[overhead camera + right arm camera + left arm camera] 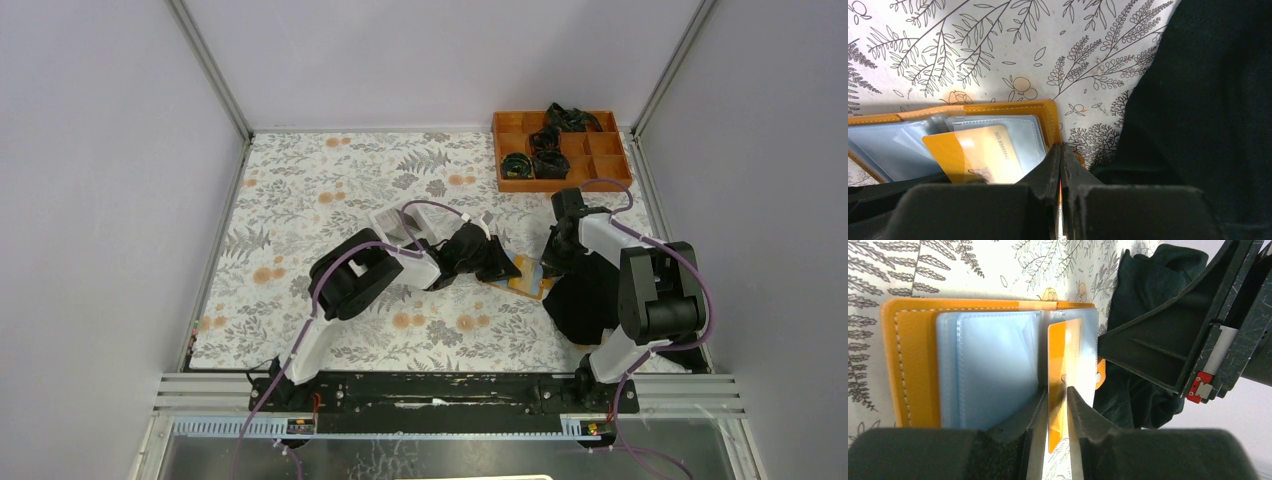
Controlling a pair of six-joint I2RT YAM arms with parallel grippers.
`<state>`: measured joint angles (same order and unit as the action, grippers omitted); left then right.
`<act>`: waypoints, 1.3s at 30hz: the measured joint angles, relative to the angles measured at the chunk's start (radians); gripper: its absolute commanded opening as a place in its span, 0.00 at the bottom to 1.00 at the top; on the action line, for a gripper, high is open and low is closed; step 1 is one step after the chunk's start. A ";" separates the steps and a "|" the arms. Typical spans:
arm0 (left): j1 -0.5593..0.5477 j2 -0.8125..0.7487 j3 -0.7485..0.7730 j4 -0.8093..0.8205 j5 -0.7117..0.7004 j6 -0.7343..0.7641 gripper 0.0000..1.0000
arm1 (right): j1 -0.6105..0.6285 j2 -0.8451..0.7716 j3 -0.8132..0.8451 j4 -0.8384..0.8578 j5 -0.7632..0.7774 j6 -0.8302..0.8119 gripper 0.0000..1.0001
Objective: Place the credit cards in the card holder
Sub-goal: Insert the credit card into the card holder.
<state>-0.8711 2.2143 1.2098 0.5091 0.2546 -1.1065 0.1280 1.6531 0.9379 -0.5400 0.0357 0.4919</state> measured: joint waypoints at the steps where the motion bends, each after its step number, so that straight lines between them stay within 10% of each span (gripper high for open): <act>1: 0.000 -0.002 0.002 -0.008 0.000 0.006 0.29 | 0.000 0.000 0.000 0.000 0.000 0.000 0.01; 39: -0.011 -0.067 0.039 -0.184 -0.041 0.144 0.50 | -0.002 0.011 0.008 -0.006 -0.003 0.002 0.01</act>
<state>-0.8825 2.1475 1.2491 0.3252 0.2138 -0.9623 0.1261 1.6642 0.9455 -0.5461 0.0326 0.4938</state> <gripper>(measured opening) 0.493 0.022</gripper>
